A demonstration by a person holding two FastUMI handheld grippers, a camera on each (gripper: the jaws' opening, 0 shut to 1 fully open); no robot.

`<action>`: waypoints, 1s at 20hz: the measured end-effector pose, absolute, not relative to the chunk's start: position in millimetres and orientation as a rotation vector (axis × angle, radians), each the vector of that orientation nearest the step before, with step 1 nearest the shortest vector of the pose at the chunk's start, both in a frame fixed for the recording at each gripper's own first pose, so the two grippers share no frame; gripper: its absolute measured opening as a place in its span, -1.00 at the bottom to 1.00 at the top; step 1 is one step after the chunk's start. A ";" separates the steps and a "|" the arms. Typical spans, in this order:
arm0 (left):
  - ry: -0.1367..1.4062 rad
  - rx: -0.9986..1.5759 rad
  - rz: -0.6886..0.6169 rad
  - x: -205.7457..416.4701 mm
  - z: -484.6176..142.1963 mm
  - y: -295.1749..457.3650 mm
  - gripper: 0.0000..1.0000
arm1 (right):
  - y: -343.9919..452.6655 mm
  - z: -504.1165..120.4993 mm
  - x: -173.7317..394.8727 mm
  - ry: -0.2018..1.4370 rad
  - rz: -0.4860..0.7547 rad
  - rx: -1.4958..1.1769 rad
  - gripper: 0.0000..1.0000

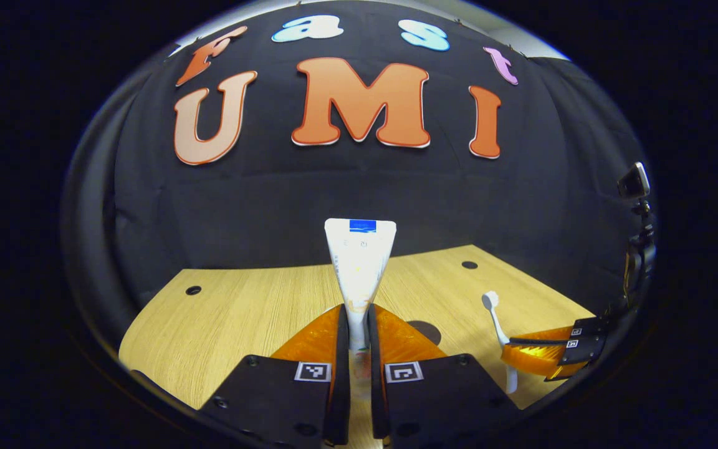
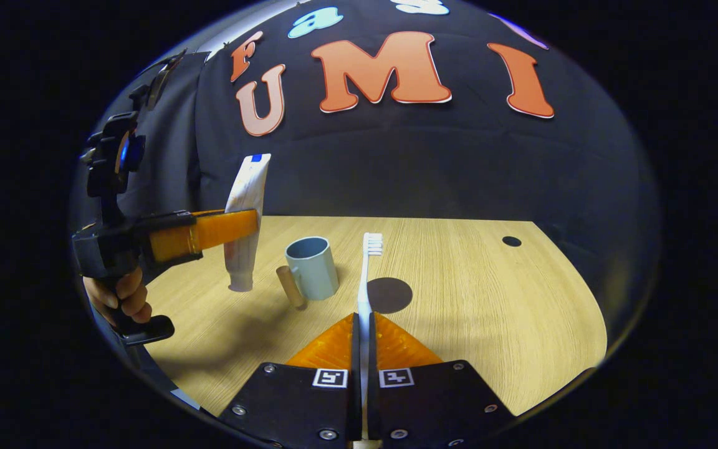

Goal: Put the toothbrush and toothpaste on the desktop into the cup, then pick up the cup and place it on the coaster on the desktop.

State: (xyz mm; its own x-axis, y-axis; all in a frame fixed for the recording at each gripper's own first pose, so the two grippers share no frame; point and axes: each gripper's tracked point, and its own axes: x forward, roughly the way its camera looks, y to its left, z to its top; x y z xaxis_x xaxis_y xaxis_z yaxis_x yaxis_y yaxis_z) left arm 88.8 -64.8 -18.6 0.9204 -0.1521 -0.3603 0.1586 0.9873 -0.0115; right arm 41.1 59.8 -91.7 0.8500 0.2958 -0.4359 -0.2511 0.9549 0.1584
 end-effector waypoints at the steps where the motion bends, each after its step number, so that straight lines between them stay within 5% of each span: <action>1: 0.333 0.009 -0.153 94.9 -13.2 -63.8 -0.65 | 57.0 -90.0 43.6 0.462 0.280 0.089 -0.92; 12: 0.158 -0.085 -0.110 163.7 -12.6 -58.0 -0.65 | 34.7 -96.8 56.8 0.420 0.255 0.108 -0.92; 20: 0.202 -0.106 -0.106 192.9 -56.3 -56.4 -0.65 | 30.6 -98.0 66.2 0.399 0.252 0.119 -0.92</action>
